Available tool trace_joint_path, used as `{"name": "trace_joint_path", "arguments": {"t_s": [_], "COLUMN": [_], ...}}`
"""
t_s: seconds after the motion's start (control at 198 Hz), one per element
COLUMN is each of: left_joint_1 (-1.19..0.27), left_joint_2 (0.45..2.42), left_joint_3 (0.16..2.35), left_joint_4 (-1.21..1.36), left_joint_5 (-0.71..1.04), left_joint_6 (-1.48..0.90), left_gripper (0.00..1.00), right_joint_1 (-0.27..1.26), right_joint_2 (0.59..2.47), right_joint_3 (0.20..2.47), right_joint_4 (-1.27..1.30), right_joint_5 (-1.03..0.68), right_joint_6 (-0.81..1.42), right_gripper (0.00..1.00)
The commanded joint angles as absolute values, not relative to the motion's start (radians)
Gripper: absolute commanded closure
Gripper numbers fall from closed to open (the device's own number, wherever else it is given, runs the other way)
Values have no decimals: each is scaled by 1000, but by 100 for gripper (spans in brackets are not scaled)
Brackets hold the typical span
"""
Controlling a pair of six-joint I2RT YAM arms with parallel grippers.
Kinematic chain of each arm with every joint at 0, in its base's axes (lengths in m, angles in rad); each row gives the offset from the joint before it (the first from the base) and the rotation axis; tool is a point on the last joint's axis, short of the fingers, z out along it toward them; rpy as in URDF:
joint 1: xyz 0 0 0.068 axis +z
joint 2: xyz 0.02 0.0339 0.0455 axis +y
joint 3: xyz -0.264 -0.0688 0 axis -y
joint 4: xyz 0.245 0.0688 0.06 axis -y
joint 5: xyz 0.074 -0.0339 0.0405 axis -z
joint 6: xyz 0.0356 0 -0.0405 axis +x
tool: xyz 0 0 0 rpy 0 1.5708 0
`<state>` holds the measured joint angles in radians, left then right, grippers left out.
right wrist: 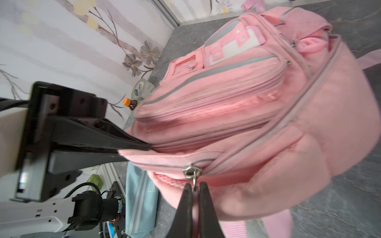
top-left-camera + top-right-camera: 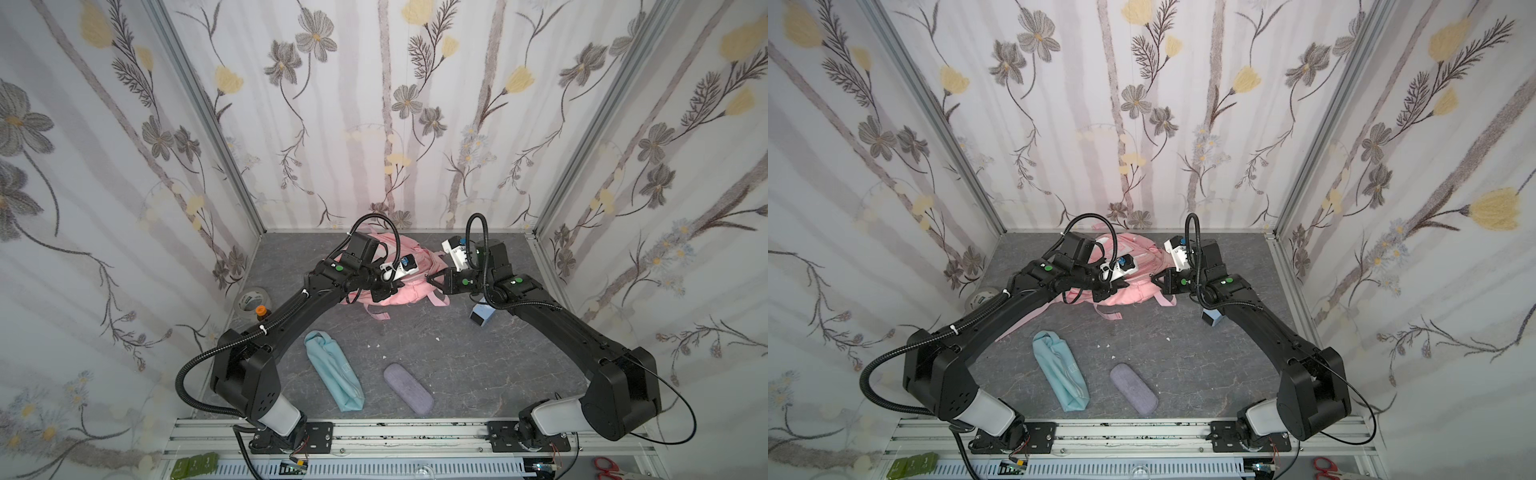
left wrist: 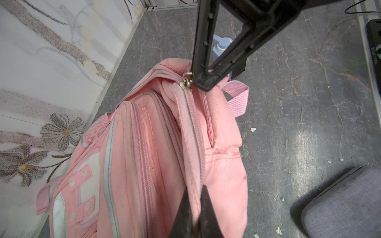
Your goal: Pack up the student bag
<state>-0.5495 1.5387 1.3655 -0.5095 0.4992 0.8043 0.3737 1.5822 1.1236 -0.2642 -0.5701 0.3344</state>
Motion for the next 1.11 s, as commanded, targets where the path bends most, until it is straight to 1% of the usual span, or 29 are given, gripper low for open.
{"name": "trace_joint_path", "arguments": {"t_s": [0.0, 0.131, 0.263, 0.283, 0.303, 0.308, 0.324, 0.334, 0.349, 0.364, 0.399, 0.415, 0.47, 0.587, 0.693, 0.814, 0.915, 0.951, 1.067, 1.107], "left_joint_1": [-537, -514, -471, -468, -468, -469, -470, -471, -473, -477, -488, -495, -523, -569, -590, -590, -589, -590, -589, -590], "left_joint_2": [1491, 1450, 1461, 1464, 1468, 1468, 1469, 1471, 1472, 1474, 1477, 1479, 1497, 1548, 1593, 1634, 1662, 1670, 1699, 1712], "left_joint_3": [1362, 1321, 1310, 1318, 1323, 1325, 1329, 1332, 1336, 1342, 1355, 1361, 1397, 1471, 1501, 1528, 1560, 1569, 1593, 1607], "left_joint_4": [-508, -492, -464, -473, -481, -483, -488, -490, -494, -496, -504, -510, -543, -615, -643, -705, -761, -775, -799, -814], "left_joint_5": [542, 567, 521, 510, 502, 499, 494, 493, 491, 491, 494, 498, 503, 531, 535, 518, 516, 522, 523, 523], "left_joint_6": [852, 866, 790, 791, 792, 792, 788, 786, 781, 774, 760, 753, 730, 684, 645, 652, 666, 671, 667, 670], "left_gripper": [100, 100, 100, 92, 72, 70, 54, 45, 34, 25, 12, 10, 8, 15, 29, 42, 50, 56, 92, 100], "right_joint_1": [320, 269, 293, 308, 326, 330, 345, 356, 370, 385, 420, 433, 475, 538, 560, 562, 560, 560, 557, 554], "right_joint_2": [1590, 1638, 1657, 1657, 1656, 1655, 1654, 1653, 1652, 1651, 1649, 1646, 1637, 1618, 1603, 1603, 1603, 1603, 1570, 1567], "right_joint_3": [1107, 1105, 1149, 1159, 1168, 1171, 1180, 1185, 1194, 1203, 1218, 1220, 1222, 1218, 1215, 1216, 1219, 1220, 1217, 1216], "right_joint_4": [-359, -378, -366, -364, -364, -364, -365, -366, -367, -368, -364, -359, -325, -270, -249, -273, -290, -293, -293, -293], "right_joint_5": [-455, -413, -472, -481, -488, -489, -492, -493, -497, -500, -512, -519, -542, -559, -574, -584, -589, -594, -602, -605], "right_joint_6": [236, 200, 227, 233, 239, 241, 245, 248, 253, 259, 278, 288, 334, 405, 434, 425, 412, 409, 405, 403], "right_gripper": [100, 100, 100, 100, 100, 100, 100, 100, 100, 100, 100, 100, 100, 100, 100, 100, 100, 100, 100, 100]}}
